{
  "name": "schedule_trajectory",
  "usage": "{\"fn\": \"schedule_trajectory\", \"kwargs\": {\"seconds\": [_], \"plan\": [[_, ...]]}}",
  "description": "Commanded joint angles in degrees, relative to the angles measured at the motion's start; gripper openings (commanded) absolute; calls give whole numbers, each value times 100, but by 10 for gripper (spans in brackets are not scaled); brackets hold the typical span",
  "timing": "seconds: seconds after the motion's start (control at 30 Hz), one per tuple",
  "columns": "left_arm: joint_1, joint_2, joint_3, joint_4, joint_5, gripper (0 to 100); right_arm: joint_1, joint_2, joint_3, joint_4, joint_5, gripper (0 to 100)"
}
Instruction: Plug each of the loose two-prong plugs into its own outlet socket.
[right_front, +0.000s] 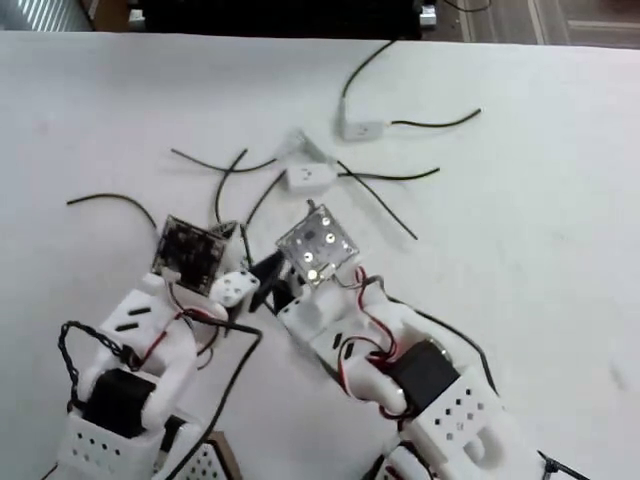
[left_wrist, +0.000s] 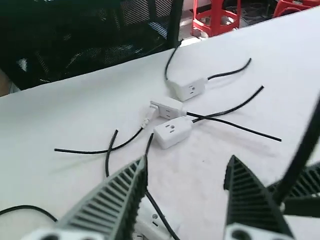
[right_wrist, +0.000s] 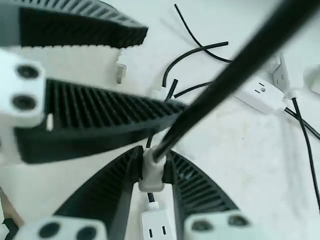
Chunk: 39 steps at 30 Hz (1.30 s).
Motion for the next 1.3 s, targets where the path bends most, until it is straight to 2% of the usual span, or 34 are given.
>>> {"fn": "schedule_trajectory", "kwargs": {"seconds": [0.0, 0.2, 0.33, 0.63, 0.7, 0.8, 0.97, 1.27], "plan": [[-101, -84, -44, -114, -44, 252, -110, -57, -53, -40, -53, 17], [769, -268, -255, 475, -404, 251, -92, -48, -35, -40, -53, 17], [831, -629, -281, 607, -404, 251, 13, -48, -35, -31, -53, 17], [-391, -646, -123, 677, -360, 253, 1314, -48, -35, -75, -62, 17], [-497, -646, 18, 686, -387, 255, 1684, -48, 53, -242, -62, 17], [-505, -567, 132, 958, -369, 314, 2211, -48, 484, -936, -62, 17], [-505, 453, -334, 1398, -396, 347, 2897, -48, 1222, -2141, -343, 17], [-488, 2958, -1741, 1670, -396, 347, 3855, -48, 1275, -2695, -1055, 17]]}}
